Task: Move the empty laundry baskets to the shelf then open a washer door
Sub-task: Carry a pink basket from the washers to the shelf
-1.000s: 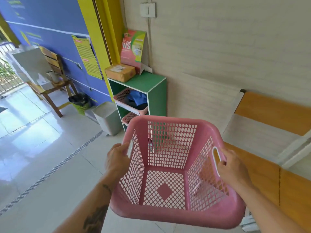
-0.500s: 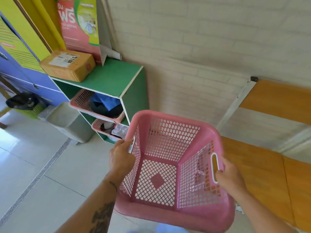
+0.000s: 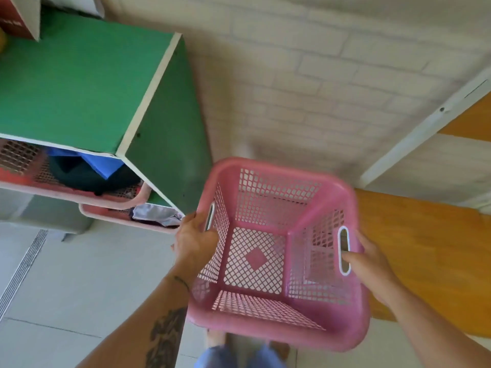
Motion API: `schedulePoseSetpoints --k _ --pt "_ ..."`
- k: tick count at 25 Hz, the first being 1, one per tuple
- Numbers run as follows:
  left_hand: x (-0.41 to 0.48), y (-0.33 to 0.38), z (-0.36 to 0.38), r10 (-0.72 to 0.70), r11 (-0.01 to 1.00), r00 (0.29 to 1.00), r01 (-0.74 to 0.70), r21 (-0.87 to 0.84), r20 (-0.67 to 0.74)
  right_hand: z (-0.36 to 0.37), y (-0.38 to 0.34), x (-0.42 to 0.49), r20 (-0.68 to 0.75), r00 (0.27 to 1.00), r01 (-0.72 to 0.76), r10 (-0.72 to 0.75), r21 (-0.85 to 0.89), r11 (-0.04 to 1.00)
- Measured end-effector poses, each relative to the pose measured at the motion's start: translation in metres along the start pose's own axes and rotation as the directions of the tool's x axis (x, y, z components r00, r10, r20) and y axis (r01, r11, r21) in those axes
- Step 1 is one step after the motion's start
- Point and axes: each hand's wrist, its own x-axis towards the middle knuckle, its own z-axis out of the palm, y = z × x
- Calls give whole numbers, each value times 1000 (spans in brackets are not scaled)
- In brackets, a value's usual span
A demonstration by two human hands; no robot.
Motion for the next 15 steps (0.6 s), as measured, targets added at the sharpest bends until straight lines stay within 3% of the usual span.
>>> schedulePoseSetpoints --k 5,7,11,15 --pt "64 -30 31 53 999 998 -53 10 45 56 14 42 -14 998 -64 65 67 996" --pt "81 -36 40 117 991 992 -120 59 49 70 24 52 -50 997 -47 52 94 994" --pt "96 -37 42 120 992 992 -122 34 49 75 27 60 -155 988 8 14 140 990" --pt "88 -39 36 215 944 967 -241 224 133 71 32 61 -73 997 27 -23 52 998"
